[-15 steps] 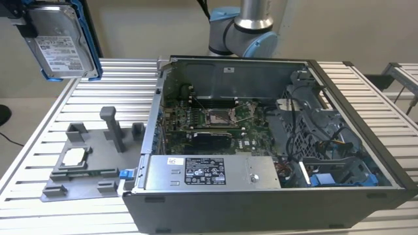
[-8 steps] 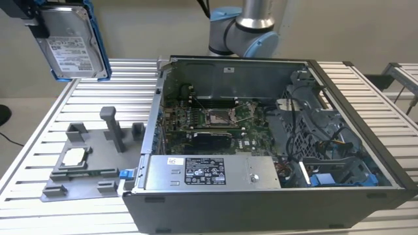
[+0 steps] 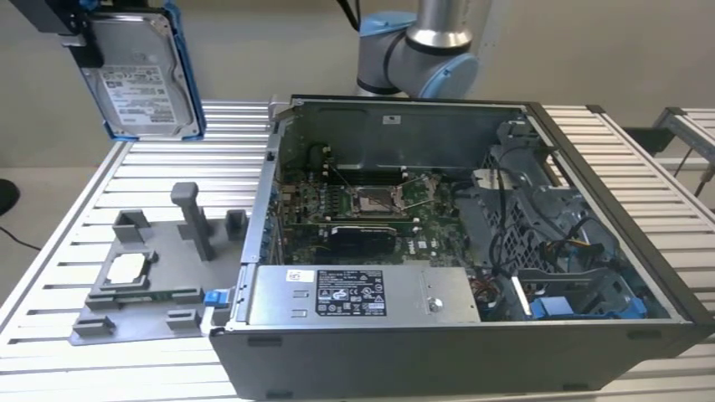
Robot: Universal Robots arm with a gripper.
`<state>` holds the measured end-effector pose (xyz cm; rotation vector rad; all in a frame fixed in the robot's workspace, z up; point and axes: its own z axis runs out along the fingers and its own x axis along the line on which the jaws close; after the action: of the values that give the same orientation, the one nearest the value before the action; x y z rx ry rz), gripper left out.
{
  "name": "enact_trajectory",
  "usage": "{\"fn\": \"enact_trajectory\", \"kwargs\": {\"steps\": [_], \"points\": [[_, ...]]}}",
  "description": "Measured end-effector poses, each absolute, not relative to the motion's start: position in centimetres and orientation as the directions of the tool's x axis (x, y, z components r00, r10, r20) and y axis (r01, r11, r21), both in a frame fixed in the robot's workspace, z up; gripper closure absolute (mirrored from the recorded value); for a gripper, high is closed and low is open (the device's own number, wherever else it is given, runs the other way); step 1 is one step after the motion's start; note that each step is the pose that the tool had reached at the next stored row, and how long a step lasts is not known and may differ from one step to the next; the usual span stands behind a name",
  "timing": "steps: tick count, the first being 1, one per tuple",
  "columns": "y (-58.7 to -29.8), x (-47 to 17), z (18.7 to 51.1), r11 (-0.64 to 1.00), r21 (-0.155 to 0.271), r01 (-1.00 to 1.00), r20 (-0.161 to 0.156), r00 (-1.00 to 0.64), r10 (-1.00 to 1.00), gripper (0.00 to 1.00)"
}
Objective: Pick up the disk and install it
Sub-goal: 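Pick up the disk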
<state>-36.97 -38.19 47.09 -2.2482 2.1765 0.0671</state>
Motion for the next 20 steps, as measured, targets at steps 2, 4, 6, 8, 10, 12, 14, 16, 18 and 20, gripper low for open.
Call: {"fn": "enact_trajectory", "kwargs": {"steps": [2,4,6,8,10,12,14,16,18,20], "points": [[-38.3,-36.5,47.1,-0.033,0.023,-0.999,-0.039,0.032,-0.999,1.0],[-38.4,-35.9,47.1,-0.033,0.026,-0.999,-0.039,0.032,-0.999,1.0],[-38.5,-35.4,47.1,-0.033,0.028,-0.999,-0.039,0.032,-0.999,1.0],[-38.6,-34.9,47.1,-0.033,0.03,-0.999,-0.039,0.032,-0.999,1.0],[-38.8,-34.4,47.1,-0.033,0.033,-0.999,-0.039,0.032,-0.999,1.0],[-38.9,-34.0,47.1,-0.033,0.035,-0.999,-0.039,0.032,-0.999,1.0],[-39.2,-33.7,47.1,-0.033,0.036,-0.999,-0.039,0.031,-0.999,1.0],[-39.4,-33.4,47.1,-0.033,0.038,-0.999,-0.039,0.031,-0.999,1.0],[-39.6,-33.1,47.1,-0.033,0.04,-0.999,-0.04,0.031,-0.999,1.0],[-39.9,-32.9,47.1,-0.033,0.042,-0.999,-0.04,0.031,-0.999,1.0]]}}
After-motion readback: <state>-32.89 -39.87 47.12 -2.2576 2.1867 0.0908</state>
